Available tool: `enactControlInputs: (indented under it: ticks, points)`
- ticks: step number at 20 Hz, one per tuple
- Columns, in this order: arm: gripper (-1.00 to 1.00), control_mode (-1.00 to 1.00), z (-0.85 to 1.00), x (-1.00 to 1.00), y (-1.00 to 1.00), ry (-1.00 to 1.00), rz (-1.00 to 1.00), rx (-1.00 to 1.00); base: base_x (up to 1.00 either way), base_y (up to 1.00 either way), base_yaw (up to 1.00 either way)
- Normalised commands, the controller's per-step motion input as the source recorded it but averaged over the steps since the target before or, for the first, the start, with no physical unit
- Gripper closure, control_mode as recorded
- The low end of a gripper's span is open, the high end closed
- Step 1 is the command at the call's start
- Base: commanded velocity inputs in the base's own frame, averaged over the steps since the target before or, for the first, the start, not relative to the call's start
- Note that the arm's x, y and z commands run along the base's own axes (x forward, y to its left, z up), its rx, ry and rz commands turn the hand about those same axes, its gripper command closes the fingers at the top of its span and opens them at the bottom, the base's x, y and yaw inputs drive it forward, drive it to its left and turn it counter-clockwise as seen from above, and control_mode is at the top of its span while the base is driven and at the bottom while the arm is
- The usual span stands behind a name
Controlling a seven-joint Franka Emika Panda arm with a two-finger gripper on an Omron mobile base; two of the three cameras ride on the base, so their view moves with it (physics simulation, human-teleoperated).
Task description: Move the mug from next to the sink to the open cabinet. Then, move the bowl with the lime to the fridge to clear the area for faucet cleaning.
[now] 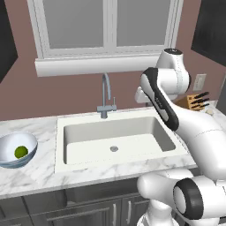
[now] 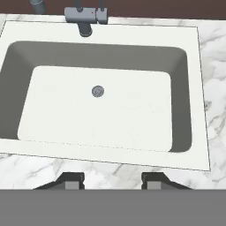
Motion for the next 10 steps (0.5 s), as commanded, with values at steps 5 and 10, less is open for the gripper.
enactControlInputs:
  ticks: [5,10]
  points:
    - [-1.00,-1.00,-0.01,0.00,0.00,0.00,0.00,0.00,0.00,0.00,0.00]
    - [-1.00,-1.00,-0.08,-0.32,0.00,0.00,0.00,0.00,0.00,0.00,0.00]
